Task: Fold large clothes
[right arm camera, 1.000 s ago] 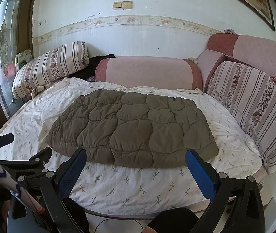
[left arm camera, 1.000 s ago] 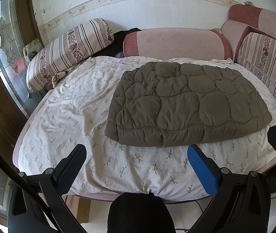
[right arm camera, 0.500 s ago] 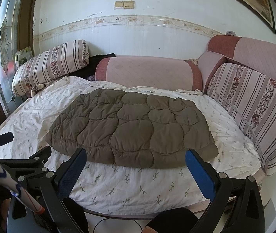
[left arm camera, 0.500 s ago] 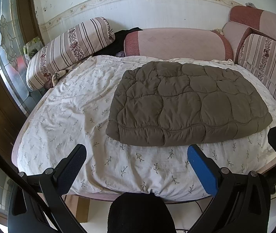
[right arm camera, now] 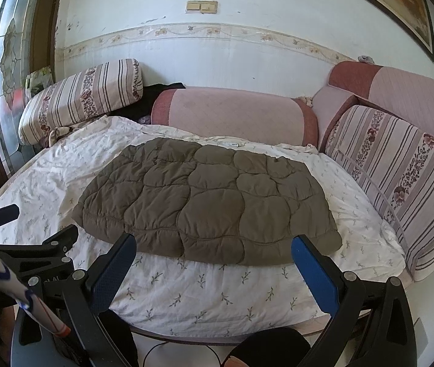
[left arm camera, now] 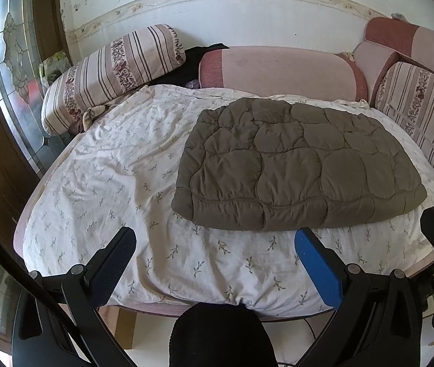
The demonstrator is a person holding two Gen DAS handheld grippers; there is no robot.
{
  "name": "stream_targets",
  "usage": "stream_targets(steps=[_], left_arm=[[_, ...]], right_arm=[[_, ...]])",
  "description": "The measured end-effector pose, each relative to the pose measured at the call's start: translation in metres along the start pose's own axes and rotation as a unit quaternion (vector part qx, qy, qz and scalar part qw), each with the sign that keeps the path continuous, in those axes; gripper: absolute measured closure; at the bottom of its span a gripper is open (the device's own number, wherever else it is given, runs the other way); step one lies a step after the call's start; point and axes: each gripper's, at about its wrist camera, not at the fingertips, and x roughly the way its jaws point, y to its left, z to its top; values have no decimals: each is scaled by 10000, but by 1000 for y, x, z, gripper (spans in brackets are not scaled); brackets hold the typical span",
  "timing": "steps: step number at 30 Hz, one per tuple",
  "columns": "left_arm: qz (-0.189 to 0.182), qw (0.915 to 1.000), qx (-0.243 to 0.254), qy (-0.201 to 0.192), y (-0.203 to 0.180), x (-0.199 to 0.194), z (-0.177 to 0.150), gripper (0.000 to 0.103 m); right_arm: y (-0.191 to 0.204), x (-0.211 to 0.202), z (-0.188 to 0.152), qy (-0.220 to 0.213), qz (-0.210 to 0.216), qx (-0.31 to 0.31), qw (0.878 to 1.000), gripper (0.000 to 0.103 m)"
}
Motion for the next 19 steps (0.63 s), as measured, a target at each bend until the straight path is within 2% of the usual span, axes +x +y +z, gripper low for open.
stream_targets(steps=[13,19], left_arm=[[-148,9990,-361,-196,30,-14,-6,0],[-366,9970,-582,-344,50,-20,-9,0]], right_arm=[[33,-21,3,-117,-109,-395,9991,0],[36,-25,6,-149,-70,-418,9990,0]])
